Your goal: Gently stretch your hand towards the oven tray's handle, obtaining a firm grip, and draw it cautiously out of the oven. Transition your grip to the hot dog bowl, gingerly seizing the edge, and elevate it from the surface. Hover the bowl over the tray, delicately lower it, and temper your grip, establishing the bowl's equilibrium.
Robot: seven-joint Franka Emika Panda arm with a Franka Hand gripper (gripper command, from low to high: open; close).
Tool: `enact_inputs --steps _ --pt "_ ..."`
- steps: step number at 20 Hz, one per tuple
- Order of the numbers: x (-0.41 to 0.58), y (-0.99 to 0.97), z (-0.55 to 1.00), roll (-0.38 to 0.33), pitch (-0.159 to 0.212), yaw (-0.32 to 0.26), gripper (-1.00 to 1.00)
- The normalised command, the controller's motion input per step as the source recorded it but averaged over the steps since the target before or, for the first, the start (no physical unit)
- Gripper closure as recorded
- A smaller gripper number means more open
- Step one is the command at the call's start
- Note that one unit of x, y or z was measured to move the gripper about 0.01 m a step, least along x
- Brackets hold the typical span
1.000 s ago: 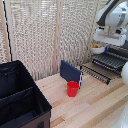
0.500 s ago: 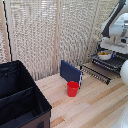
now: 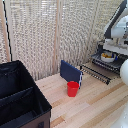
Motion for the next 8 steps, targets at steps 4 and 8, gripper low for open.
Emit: enact_inputs --steps 4,8 --pt "0.091 -0.15 0.66 -0.005 0.007 -0.016 -1.0" --pt "0.165 0.11 0.58 -0.006 0.023 0.0 -1.0"
